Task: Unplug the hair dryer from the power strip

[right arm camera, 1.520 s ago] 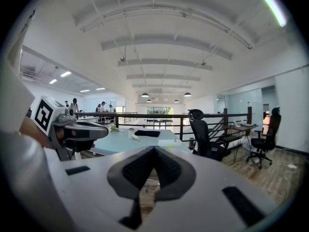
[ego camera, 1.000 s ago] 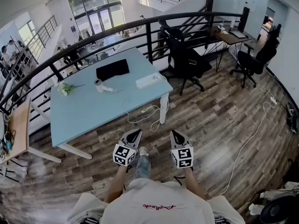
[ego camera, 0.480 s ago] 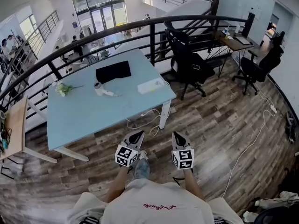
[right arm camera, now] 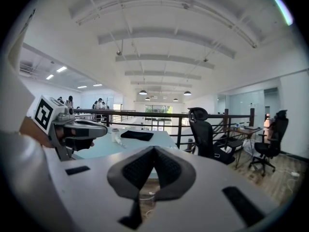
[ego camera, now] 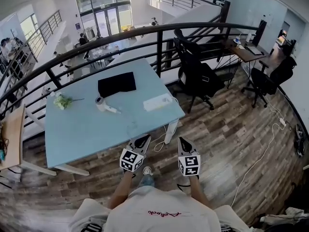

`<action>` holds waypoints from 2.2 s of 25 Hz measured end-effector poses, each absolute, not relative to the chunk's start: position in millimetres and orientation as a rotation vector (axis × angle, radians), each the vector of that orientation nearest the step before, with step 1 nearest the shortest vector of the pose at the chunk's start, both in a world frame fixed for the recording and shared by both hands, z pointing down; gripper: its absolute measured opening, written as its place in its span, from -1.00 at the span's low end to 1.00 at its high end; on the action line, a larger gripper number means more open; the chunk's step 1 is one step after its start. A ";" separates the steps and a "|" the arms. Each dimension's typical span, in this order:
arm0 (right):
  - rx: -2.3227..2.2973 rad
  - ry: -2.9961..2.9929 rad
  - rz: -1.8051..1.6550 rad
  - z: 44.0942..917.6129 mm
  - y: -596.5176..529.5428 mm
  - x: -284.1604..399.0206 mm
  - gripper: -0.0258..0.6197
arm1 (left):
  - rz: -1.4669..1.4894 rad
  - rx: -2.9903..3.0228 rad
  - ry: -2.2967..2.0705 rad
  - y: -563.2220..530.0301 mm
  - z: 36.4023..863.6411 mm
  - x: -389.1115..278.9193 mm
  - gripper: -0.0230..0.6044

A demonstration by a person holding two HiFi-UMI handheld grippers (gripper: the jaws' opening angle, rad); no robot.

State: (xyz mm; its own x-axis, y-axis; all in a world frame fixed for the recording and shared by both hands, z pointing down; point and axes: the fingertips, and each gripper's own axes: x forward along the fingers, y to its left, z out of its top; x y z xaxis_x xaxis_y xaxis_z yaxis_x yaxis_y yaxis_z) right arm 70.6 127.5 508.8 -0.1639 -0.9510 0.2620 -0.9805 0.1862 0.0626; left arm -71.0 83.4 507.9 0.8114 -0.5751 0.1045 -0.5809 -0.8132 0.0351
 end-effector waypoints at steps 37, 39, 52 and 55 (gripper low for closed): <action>1.833 -2.180 0.175 509.4 -118.9 26.9 -0.87 | 0.133 2.925 -0.784 -147.5 517.2 -85.5 -0.91; 1.836 -2.170 0.183 513.3 -116.2 28.2 -0.87 | 0.133 2.924 -0.768 -147.2 520.3 -83.1 -0.91; 1.839 -2.108 0.268 545.5 -94.0 33.8 -0.87 | 0.174 2.889 -0.698 -133.9 551.2 -79.6 -0.91; 1.833 -2.116 0.268 544.4 -97.9 35.5 -0.87 | 0.180 2.883 -0.712 -136.6 551.2 -79.1 -0.91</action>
State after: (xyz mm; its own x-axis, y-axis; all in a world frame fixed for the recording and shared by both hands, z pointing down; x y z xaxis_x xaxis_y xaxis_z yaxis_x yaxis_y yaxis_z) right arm 35.5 -97.9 544.4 -0.1193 -0.9238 0.3638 -0.9853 0.1553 0.0713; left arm -79.1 -136.6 551.2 0.8789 -0.4506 0.1563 -0.4707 -0.8723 0.1323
